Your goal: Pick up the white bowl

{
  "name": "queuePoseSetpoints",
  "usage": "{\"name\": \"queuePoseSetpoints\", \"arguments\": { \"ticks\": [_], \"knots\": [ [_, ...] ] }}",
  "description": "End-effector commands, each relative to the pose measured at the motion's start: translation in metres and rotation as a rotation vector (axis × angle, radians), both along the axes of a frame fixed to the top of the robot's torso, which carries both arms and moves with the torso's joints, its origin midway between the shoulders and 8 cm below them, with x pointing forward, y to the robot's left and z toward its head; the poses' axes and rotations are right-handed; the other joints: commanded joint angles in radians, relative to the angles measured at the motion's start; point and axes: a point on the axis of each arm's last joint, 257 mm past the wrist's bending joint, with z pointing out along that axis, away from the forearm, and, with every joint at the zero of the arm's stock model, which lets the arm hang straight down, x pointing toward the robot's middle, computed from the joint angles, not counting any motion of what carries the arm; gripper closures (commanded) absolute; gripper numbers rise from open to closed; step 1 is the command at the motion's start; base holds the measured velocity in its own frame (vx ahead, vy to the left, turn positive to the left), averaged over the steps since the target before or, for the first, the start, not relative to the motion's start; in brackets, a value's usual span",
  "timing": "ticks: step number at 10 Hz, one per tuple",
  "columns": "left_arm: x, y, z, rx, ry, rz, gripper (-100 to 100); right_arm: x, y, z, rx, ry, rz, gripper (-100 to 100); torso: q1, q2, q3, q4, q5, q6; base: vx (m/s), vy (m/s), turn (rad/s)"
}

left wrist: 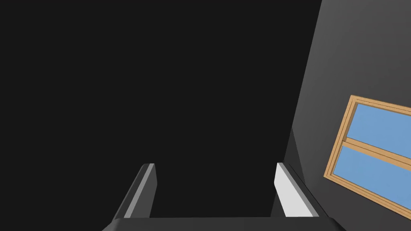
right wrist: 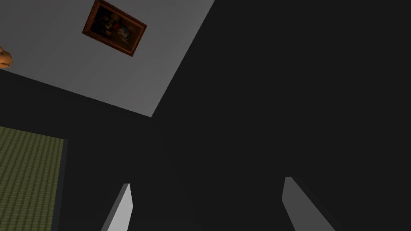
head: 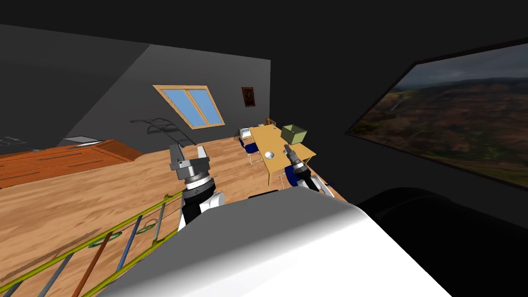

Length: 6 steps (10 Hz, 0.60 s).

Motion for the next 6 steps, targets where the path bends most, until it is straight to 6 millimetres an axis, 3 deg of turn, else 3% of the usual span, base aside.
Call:
{"name": "queuePoseSetpoints", "arguments": {
  "ticks": [1, 3, 6],
  "knots": [
    [0.0, 0.0, 0.0, 0.0, 0.0, 0.0, 0, 0.0, -0.001, -0.009, -0.054, 0.023, -0.007, -100, 0.0, 0.0, 0.0, 0.0, 0.0, 0.0, -0.085, -0.034, 0.077],
    [0.0, 0.0, 0.0, 0.0, 0.0, 0.0, 0, 0.005, -0.011, -0.042, -0.187, 0.096, -0.028, -100, 0.0, -0.001, -0.001, 0.0, 0.0, 0.0, -0.087, -0.028, 0.172],
    [0.0, 0.0, 0.0, 0.0, 0.0, 0.0, 0, 0.007, -0.016, -0.062, -0.289, 0.134, -0.041, -100, 0.001, -0.001, -0.001, 0.0, 0.0, 0.0, -0.076, -0.013, 0.079]
  ]
}}
